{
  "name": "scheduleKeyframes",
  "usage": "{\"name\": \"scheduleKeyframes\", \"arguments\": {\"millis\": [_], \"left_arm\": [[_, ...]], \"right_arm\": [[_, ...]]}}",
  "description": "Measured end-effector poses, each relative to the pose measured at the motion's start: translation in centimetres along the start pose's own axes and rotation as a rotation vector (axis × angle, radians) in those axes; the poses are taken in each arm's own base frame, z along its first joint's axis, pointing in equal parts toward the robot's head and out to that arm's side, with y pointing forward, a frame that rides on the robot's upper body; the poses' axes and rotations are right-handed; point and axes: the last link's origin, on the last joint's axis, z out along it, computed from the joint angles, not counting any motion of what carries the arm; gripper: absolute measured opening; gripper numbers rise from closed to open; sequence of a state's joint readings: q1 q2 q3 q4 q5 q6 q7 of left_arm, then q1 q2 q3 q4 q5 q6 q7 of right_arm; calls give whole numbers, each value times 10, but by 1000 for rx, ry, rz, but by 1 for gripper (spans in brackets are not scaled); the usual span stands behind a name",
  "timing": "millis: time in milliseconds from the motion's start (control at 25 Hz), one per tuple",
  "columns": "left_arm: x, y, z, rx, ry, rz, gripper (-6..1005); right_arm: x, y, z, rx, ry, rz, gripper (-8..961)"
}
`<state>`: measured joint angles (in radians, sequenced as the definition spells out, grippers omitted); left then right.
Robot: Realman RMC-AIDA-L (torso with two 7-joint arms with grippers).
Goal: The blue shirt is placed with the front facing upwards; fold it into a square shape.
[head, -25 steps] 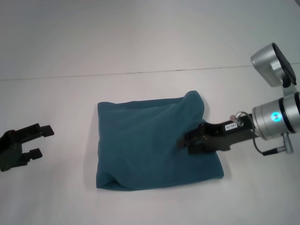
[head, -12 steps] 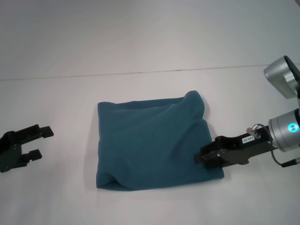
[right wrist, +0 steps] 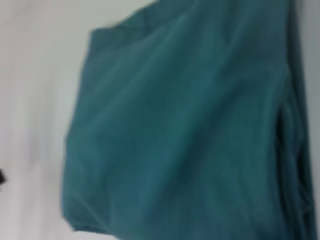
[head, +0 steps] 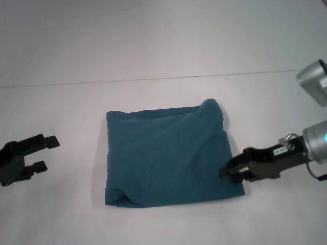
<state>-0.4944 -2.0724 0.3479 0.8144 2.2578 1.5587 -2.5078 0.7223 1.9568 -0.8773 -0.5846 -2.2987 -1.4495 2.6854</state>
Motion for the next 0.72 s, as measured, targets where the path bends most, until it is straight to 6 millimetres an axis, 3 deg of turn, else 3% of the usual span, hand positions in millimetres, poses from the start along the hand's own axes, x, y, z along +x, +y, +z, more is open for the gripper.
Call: {"name": "scheduleKeyframes", "arguments": {"millis": [160,440,560,720], "left_arm": [[-7,8,7,-52,-60,10,943],[-39,39,53,-267,-201,-31,941],[-42,45,69,-262,-214,-27,940],[-50,39,92,-172,-241,-25,938]], "right_arm": [[-4,11,-19,-101,-36,-12,499],[-7,17,-41,-215,-85,-8,508],[-7,16,-43,-220,-88,-8,512],[-8,14,-43,-219,-95,-4,517]]}}
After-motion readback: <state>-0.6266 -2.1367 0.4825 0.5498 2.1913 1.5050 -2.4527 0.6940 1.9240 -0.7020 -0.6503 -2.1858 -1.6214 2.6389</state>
